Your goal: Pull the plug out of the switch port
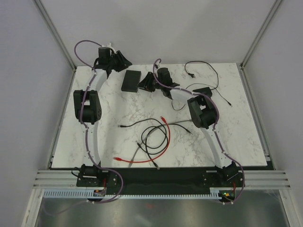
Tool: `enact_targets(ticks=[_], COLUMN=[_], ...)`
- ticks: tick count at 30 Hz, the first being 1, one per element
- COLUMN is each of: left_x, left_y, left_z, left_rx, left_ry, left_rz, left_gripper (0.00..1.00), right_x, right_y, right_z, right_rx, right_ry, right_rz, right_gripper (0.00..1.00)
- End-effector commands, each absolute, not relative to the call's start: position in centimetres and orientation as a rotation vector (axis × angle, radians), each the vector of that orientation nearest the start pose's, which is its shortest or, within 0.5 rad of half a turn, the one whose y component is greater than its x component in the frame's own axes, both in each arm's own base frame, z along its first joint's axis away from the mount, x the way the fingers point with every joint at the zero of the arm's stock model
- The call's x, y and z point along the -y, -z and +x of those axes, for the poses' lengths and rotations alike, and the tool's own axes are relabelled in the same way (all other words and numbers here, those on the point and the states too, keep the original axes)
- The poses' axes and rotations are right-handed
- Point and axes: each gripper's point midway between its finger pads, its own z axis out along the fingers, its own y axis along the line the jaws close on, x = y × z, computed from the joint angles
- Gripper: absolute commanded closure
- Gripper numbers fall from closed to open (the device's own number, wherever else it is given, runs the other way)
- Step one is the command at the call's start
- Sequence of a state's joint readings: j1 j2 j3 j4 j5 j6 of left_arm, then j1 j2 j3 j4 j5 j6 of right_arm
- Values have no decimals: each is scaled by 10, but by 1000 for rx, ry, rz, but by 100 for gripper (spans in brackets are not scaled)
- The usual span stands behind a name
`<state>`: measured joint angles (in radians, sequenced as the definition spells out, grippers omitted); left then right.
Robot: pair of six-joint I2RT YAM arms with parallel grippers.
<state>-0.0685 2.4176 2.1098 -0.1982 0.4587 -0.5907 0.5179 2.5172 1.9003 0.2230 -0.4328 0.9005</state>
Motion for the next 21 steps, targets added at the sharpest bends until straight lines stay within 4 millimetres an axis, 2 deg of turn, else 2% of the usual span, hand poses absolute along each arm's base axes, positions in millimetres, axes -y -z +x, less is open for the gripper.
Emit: enact_targets(ticks=[1,2,4,6,7,10,17,18,20,21], left_x=[98,88,80,79,80,81,89,90,95,97], left_y=[-143,-135,-121,-111,-98,-84,-77,-70,-72,-66], left_z=[652,653,653,654,655,657,667,667,668,667], left_rx=[-2071,-2082,-2108,-2123,-2142,-2161,-2155,-2164,-2159,-2169], left_ry=[653,614,565,553,553,570,616,624,659,677], left_rz=[-314,-346,-356,-338,-344,-356,-339,-344,-333,-332], left_gripper=[52,52,52,52,52,52,51,51,51,52], right_x=[-424,-425,-427,-429,-429,-428,-424,-423,-424,-424], right_y=[-107,-105,-102,-91,-96,-88,-71,-67,-65,-60], right_z=[549,553,560,564,568,574,578,579,580,579], right_rx=[-2070,-2069,-2061,-2067,-2052,-2052,-2071,-2077,-2077,-2086], right_ry=[-1311,-1305,-1296,-1288,-1282,-1268,-1242,-1242,-1244,-1252], right_rz=[48,41,35,36,40,59,59,60,63,65], right_gripper=[58,58,57,56,55,54,51,50,50,50])
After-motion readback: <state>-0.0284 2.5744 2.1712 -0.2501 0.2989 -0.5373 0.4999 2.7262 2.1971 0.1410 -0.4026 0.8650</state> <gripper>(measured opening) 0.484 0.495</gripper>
